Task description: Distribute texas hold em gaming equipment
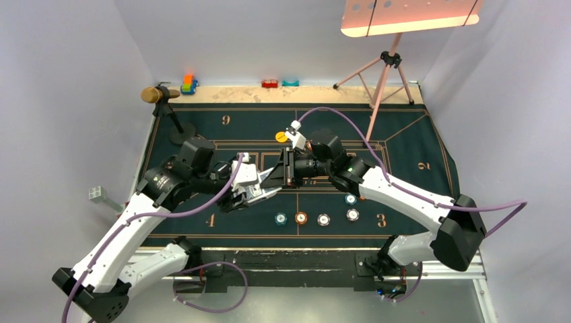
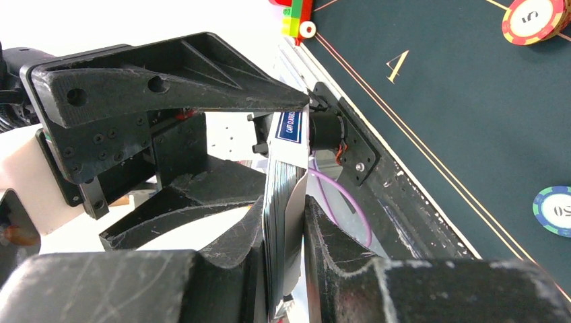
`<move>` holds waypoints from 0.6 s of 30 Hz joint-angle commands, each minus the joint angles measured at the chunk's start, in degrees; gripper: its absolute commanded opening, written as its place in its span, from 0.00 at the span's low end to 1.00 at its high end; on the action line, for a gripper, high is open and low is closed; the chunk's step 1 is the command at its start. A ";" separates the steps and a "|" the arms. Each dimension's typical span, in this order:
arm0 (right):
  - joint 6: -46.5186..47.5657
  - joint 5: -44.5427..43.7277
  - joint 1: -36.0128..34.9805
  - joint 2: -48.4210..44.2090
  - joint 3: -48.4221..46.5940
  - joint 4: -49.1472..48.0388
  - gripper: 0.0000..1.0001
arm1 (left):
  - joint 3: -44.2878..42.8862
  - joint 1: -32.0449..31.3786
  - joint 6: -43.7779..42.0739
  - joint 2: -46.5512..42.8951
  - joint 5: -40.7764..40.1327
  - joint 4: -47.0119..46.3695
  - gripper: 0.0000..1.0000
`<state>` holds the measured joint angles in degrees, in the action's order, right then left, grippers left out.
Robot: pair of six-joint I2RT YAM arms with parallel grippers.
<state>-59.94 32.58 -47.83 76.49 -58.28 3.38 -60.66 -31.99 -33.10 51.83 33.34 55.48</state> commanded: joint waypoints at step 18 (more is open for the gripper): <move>-1.10 -3.51 0.20 0.58 -4.38 -2.23 0.12 | -1.55 -0.25 2.91 2.49 1.96 0.00 0.80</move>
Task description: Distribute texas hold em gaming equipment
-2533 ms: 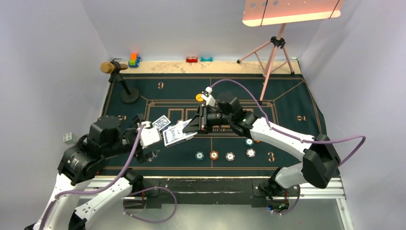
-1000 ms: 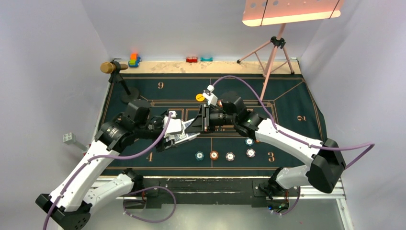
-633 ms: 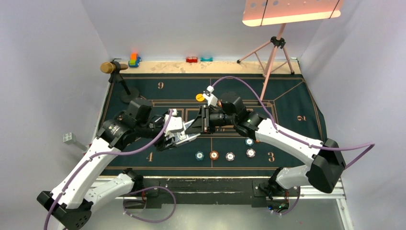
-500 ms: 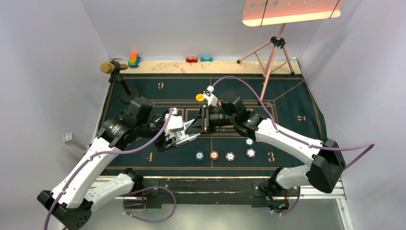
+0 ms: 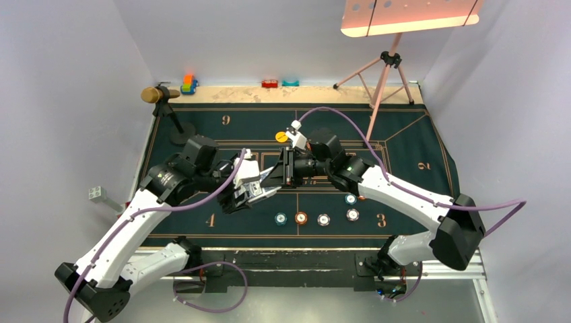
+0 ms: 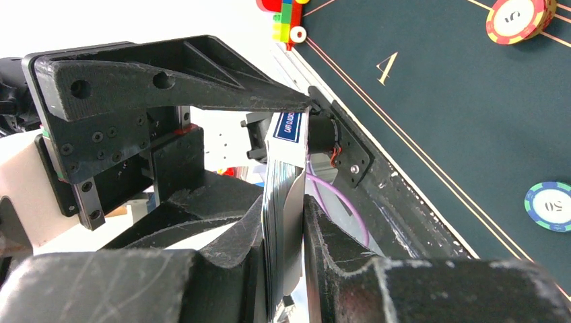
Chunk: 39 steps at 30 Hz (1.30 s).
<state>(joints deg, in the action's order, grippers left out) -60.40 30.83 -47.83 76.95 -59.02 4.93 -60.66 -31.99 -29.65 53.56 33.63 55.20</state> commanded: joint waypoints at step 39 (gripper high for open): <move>3.00 -4.54 0.17 -1.24 -3.38 3.12 0.50 | -3.58 -0.50 6.10 4.12 1.30 0.15 0.49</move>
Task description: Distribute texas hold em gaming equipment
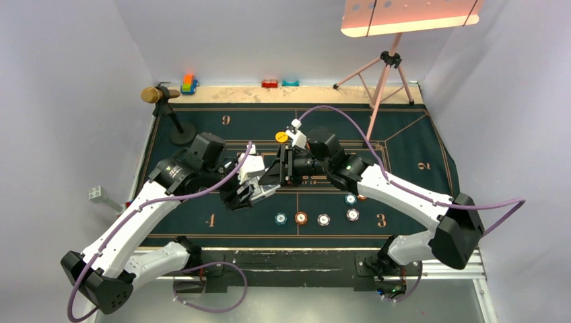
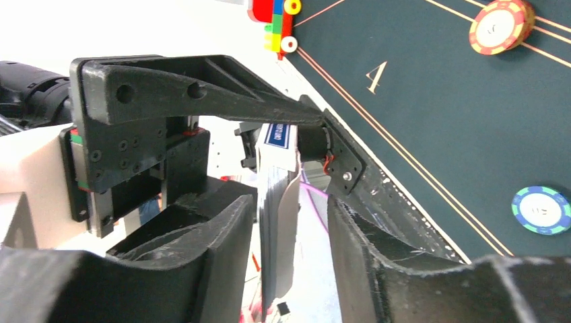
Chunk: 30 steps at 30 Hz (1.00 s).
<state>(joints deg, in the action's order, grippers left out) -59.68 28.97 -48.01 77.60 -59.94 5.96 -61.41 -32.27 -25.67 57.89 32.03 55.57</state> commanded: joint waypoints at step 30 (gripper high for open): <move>4.59 -2.80 4.84 -7.56 -0.35 6.46 0.31 | -2.98 -0.25 1.37 0.73 3.52 2.43 0.42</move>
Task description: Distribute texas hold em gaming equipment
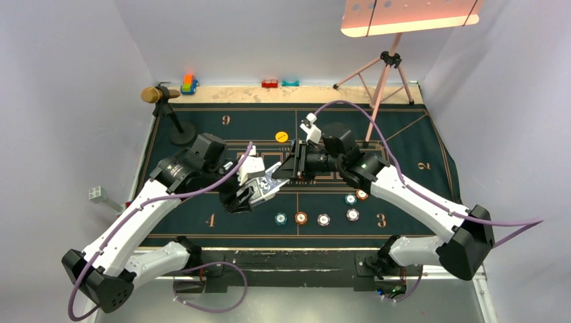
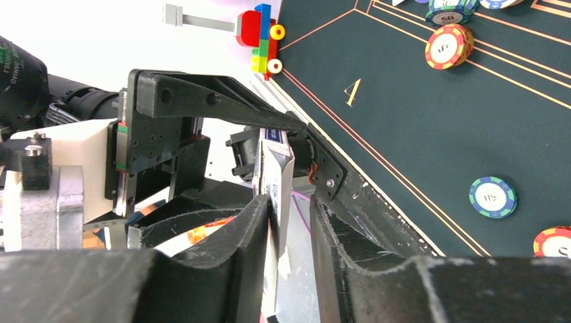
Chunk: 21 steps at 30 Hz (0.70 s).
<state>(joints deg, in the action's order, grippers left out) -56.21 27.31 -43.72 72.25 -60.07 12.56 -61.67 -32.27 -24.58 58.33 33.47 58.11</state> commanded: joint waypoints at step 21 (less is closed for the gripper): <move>3.65 -1.46 4.65 -4.67 -3.25 4.79 0.00 | -2.89 -0.25 -0.30 0.33 2.21 1.72 0.37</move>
<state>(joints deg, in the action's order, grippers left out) -53.89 26.48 -40.03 69.12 -60.36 16.34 -61.69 -32.27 -24.60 59.02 33.71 59.96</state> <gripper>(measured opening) 0.028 0.703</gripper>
